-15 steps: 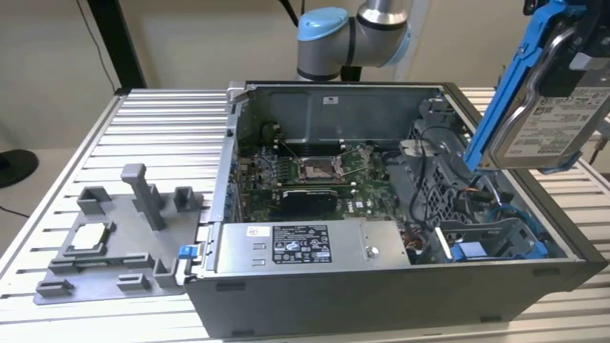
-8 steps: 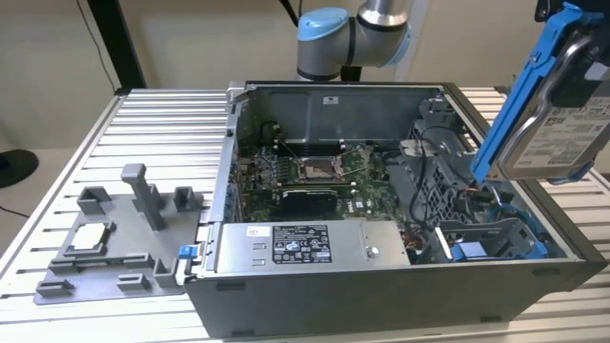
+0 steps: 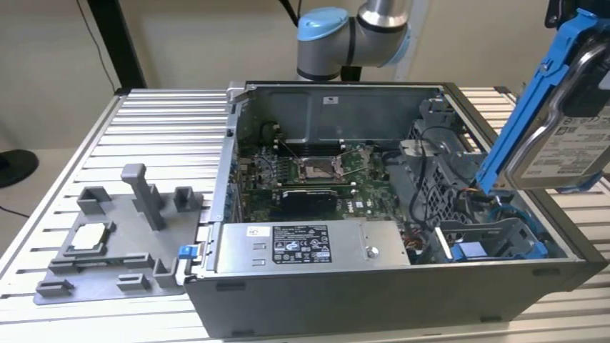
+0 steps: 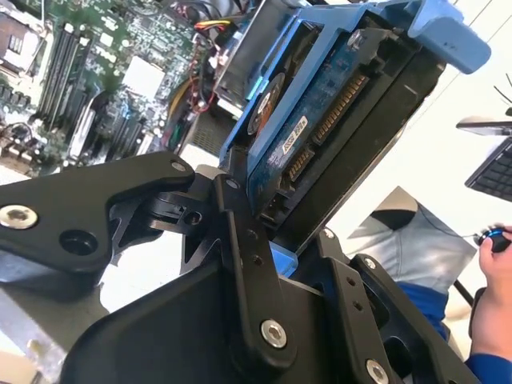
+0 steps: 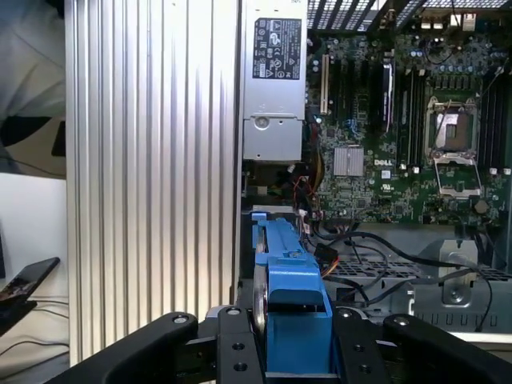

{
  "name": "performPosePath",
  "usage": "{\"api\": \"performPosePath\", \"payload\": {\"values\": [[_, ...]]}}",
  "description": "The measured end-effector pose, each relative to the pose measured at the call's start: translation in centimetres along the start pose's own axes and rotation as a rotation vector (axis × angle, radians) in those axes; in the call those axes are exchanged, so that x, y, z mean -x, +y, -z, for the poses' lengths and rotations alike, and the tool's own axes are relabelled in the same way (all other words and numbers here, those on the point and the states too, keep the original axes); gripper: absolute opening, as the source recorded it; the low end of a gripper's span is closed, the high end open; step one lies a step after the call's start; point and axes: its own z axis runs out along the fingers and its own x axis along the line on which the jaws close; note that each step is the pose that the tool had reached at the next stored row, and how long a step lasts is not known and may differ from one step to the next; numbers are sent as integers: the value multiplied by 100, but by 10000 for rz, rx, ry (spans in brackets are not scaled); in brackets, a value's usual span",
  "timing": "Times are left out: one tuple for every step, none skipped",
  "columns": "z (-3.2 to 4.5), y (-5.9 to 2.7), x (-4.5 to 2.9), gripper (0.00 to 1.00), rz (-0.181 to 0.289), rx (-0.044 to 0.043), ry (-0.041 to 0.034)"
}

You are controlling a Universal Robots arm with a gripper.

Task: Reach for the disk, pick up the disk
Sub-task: 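Pick up the disk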

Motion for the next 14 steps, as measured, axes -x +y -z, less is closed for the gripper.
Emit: {"api": "performPosePath", "payload": {"values": [[0,0,-12,0,0,0,2],[-1,0,-13,0,0,0,0],[-1,0,-13,0,0,0,0],[-1,0,-13,0,0,0,0],[-1,0,-13,0,0,0,0],[0,0,-13,0,0,0,1],[0,0,-13,0,-1,0,1],[-1,0,-13,0,0,0,2],[-2,0,-12,0,0,0,6],[-4,0,-9,0,-1,0,10],[-5,-1,-3,0,-4,0,12],[-7,-1,6,0,-5,1,12],[-8,0,23,0,-6,1,11],[-8,0,50,0,-7,0,14]]}}
